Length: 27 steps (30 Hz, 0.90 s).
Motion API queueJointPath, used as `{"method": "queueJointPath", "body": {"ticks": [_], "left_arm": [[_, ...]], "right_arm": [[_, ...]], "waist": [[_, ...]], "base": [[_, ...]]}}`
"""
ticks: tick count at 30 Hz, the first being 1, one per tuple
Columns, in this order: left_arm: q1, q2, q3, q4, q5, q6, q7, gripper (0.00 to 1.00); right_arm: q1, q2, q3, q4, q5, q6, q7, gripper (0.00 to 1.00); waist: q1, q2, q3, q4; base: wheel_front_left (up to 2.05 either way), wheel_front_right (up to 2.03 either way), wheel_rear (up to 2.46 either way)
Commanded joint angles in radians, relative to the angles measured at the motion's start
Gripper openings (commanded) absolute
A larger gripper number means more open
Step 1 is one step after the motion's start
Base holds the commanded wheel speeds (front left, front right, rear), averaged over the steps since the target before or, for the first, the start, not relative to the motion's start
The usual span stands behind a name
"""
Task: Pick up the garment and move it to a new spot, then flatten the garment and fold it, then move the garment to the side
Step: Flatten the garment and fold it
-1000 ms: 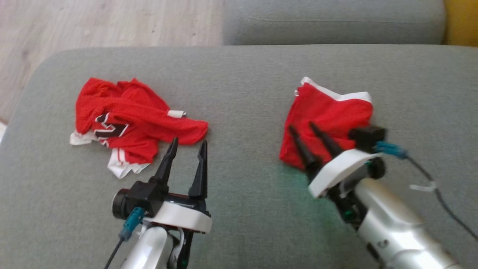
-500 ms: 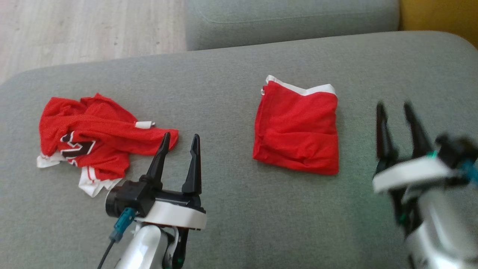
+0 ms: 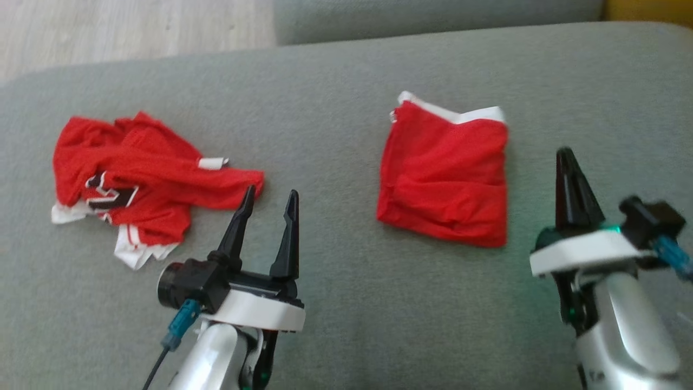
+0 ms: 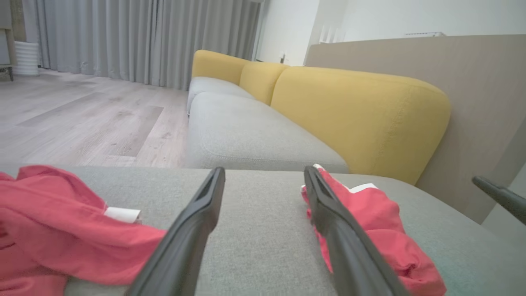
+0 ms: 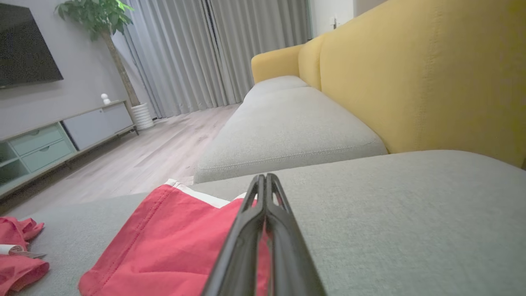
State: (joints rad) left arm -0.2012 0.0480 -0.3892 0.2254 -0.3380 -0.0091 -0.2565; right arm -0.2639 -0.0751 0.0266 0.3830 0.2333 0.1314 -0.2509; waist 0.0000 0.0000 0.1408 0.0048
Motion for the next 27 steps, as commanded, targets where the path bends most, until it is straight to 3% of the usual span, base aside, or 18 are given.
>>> {"method": "queueJointPath", "body": {"ticks": [1, 16, 27], "left_arm": [[-0.052, 0.002, 0.025, -0.035, 0.008, 0.001, -0.005, 1.0], [-0.114, 0.002, -0.015, -0.028, 0.002, 0.009, -0.005, 1.0], [-0.104, 0.002, -0.02, -0.031, -0.008, 0.019, -0.005, 1.0]], "right_arm": [[-0.059, 0.0, 0.026, -0.014, -0.012, -0.001, -0.01, 0.0], [-0.34, -0.056, -0.008, 0.462, -0.056, -0.001, 0.043, 0.0], [-0.421, -0.008, 0.083, 0.487, -0.056, -0.001, -0.006, 0.0]], "waist": [[0.0, 0.0, 0.031, 0.032], [0.0, 0.0, 0.123, 0.162], [0.0, 0.0, 0.107, 0.172]], "base": [[0.0, 0.0, 0.0], [0.0, 0.0, 0.0], [0.0, 0.0, 0.0]]}}
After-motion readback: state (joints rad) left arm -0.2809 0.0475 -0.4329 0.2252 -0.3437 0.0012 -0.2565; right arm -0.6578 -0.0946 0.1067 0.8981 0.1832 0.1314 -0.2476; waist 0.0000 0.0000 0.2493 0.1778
